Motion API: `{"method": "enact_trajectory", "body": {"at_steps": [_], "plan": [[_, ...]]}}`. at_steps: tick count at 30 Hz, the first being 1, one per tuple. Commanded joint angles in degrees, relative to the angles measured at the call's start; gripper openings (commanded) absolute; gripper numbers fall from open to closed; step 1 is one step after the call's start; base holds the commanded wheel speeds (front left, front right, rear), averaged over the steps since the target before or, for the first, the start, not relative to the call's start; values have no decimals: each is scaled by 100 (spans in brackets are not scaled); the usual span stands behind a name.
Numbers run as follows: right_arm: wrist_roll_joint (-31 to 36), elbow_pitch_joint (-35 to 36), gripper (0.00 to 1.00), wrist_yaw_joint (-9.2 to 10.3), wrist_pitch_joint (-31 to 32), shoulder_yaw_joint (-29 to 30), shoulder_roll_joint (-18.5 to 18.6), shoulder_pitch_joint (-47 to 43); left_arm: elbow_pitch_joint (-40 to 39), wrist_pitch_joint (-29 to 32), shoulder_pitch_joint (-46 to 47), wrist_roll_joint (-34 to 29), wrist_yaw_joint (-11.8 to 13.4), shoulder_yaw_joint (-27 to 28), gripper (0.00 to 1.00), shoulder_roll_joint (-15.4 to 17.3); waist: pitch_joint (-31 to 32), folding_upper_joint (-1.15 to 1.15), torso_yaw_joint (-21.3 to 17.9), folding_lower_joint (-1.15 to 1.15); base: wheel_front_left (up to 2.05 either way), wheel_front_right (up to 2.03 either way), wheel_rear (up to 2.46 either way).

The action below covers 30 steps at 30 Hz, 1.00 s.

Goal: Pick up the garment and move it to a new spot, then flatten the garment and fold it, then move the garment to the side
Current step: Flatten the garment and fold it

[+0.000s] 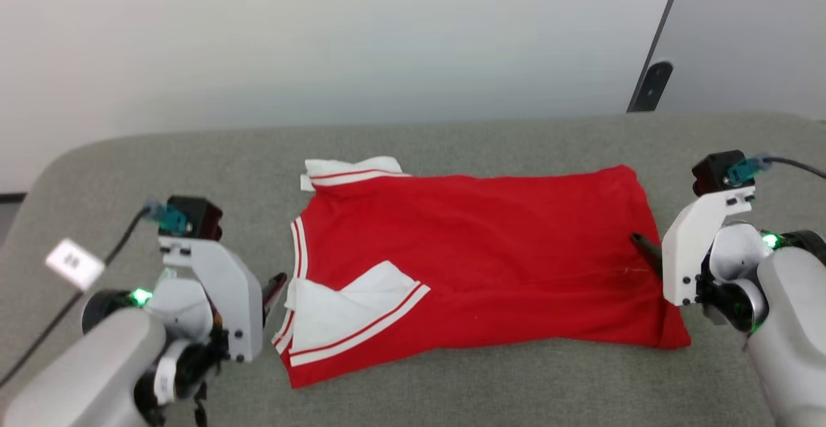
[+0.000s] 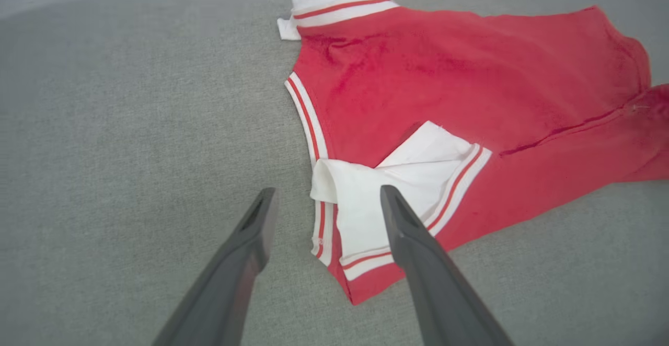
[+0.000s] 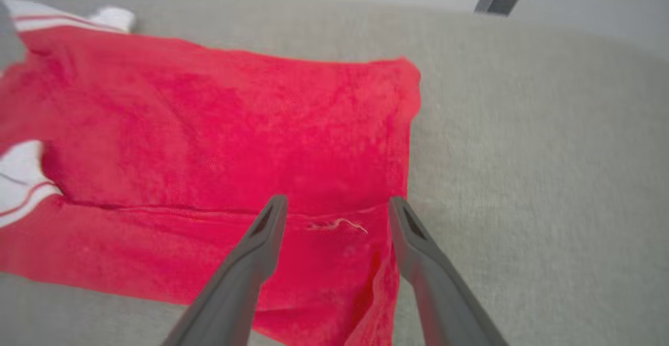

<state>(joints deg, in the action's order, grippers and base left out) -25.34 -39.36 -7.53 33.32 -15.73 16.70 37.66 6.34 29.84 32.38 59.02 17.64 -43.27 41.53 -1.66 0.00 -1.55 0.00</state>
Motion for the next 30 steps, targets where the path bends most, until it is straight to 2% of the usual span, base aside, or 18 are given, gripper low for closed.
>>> {"method": "enact_trajectory", "body": {"at_steps": [1,9,15,19,26,30], "plan": [[-134,227,100,10,-267,-18,36,-218,-147,-207,-158,-101,48,48,100,78,210,0,-51,0,0,0,0],[-262,1546,100,10,-2035,-152,318,-1264,-872,-1468,-988,-376,226,243,100,212,285,0,-136,0,0,0,0],[11,2135,100,10,-3098,6,300,-1910,-1214,-2355,-1487,-520,431,476,100,192,276,0,-235,0,0,0,0],[243,2431,100,10,-3705,190,219,-2302,-1368,-2939,-1747,-703,470,544,100,163,255,0,-296,0,0,0,0],[303,2686,100,10,-4139,531,14,-2763,-1415,-3673,-2186,-761,555,721,100,95,158,0,-427,0,0,0,0],[266,2808,100,10,-4033,726,9,-2830,-1388,-3372,-2259,-381,390,715,100,73,-10,0,-465,0,0,0,0]]}}
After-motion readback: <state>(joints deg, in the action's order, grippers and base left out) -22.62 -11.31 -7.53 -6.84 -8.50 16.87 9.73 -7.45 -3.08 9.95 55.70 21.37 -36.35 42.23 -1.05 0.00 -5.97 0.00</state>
